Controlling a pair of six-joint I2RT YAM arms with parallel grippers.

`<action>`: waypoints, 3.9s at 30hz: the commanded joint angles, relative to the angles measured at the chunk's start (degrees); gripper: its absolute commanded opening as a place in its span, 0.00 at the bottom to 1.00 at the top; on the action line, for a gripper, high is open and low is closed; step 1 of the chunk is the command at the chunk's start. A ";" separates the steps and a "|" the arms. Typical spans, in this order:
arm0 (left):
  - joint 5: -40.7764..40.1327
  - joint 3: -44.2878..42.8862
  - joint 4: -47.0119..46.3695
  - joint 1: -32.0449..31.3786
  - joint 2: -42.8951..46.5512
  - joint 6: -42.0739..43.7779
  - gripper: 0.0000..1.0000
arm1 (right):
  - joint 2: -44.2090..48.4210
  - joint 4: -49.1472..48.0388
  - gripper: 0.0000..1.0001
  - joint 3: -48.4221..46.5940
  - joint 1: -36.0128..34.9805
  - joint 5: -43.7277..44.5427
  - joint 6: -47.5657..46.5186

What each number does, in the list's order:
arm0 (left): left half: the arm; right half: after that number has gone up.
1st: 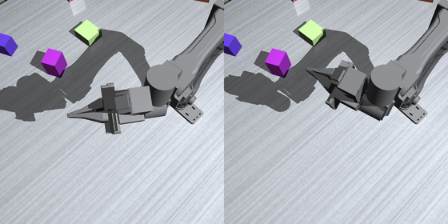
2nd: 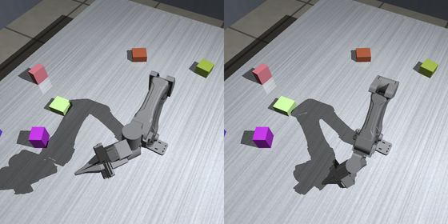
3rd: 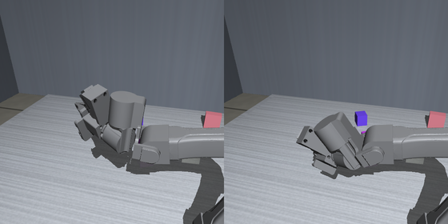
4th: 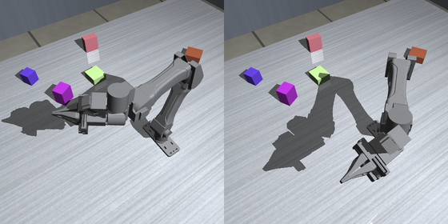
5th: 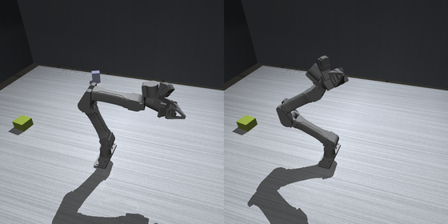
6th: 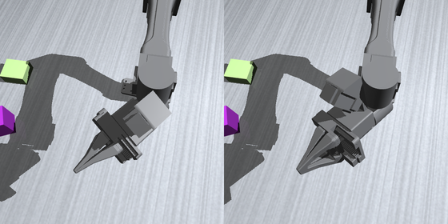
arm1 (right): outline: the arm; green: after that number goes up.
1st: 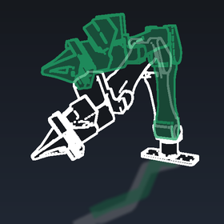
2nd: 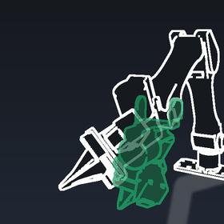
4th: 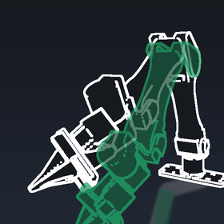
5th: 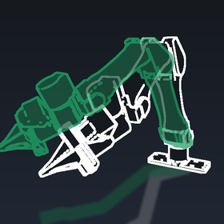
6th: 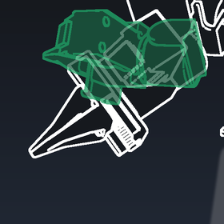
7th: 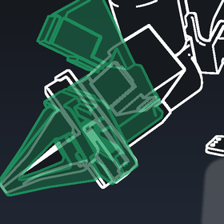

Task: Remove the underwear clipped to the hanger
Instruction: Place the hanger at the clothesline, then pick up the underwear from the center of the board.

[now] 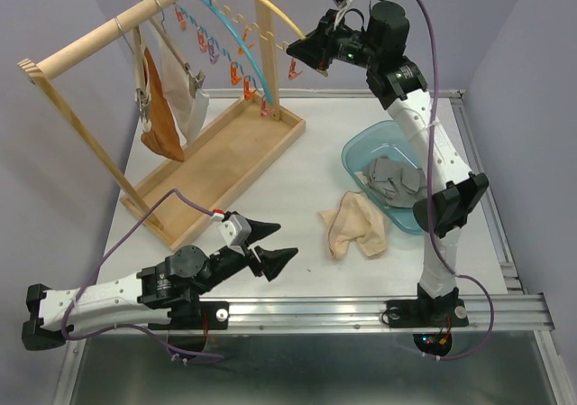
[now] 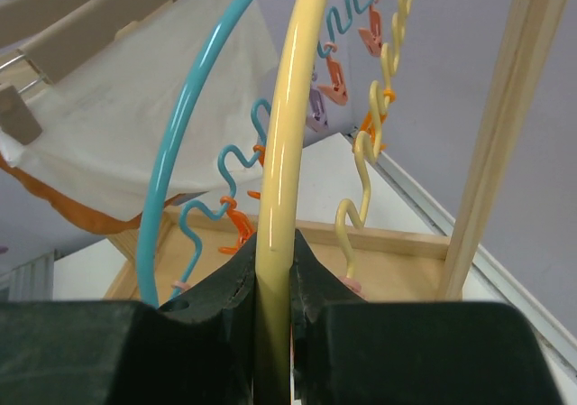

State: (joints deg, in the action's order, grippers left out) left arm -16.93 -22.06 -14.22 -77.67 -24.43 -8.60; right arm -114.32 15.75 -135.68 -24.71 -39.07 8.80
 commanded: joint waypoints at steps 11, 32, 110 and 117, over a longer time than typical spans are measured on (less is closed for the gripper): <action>-0.39 0.71 -2.48 -0.29 0.43 0.78 0.82 | -5.21 -11.00 0.01 -8.29 -0.78 3.12 3.77; -0.30 -1.58 0.33 -0.29 -0.18 0.07 0.82 | -7.15 -13.55 0.16 -4.42 -0.78 5.41 0.43; 14.12 -12.57 14.83 41.28 -9.50 1.13 0.92 | 35.93 6.75 1.00 95.77 -8.42 16.21 -63.99; 14.20 -12.48 14.66 41.37 -9.06 1.04 0.92 | 33.03 5.08 0.89 95.95 -10.01 19.29 -62.94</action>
State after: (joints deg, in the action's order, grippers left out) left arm -3.44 -35.22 3.18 -36.62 -34.50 -7.57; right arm -79.66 23.55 -40.62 -33.50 -22.35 -55.24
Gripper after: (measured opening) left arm 0.923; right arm 0.935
